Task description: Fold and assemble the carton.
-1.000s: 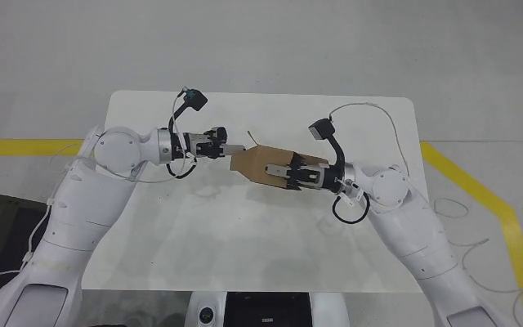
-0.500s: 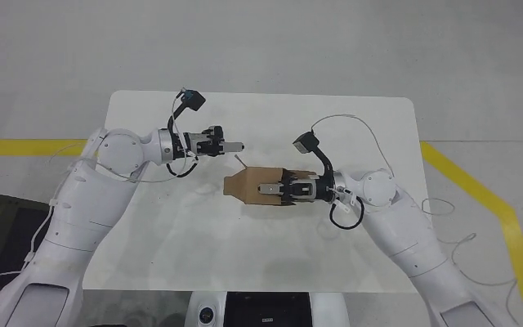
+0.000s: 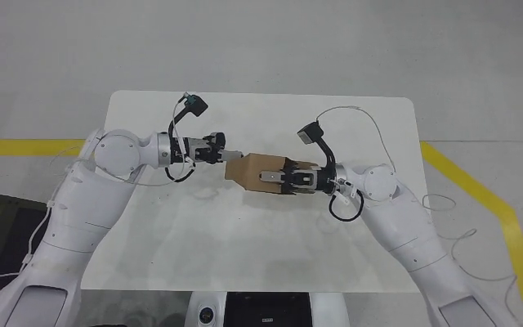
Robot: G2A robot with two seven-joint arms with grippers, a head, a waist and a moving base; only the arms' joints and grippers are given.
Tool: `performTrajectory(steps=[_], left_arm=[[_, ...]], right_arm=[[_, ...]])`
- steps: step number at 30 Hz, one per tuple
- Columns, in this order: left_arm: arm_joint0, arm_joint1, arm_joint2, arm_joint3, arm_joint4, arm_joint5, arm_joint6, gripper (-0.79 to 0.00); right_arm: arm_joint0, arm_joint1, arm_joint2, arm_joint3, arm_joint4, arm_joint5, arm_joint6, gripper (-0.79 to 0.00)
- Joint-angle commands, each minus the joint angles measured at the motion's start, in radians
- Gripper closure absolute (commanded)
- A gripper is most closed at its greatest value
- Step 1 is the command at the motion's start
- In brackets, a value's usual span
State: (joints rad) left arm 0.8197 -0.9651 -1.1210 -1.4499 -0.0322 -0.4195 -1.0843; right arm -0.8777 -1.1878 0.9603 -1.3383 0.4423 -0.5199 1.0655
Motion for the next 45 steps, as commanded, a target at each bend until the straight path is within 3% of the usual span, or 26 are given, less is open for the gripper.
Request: performTrajectory(steps=[1,35,45], left_arm=[[0.006,0.002,-0.005,-0.005,-0.001,0.0,-0.007,-0.785],[-0.026,-0.01,0.068,-0.034,0.005,0.011,-0.009,-0.785],[-0.014,0.001,0.012,-0.02,0.005,0.03,0.027,-0.785]], right_arm=[[0.001,0.0,0.006,0.0,0.002,-0.002,-0.002,0.0],[-0.017,-0.003,0.027,-0.022,0.002,-0.018,-0.005,0.0],[-0.03,0.007,0.077,-0.013,-0.101,-0.004,-0.087,0.0]])
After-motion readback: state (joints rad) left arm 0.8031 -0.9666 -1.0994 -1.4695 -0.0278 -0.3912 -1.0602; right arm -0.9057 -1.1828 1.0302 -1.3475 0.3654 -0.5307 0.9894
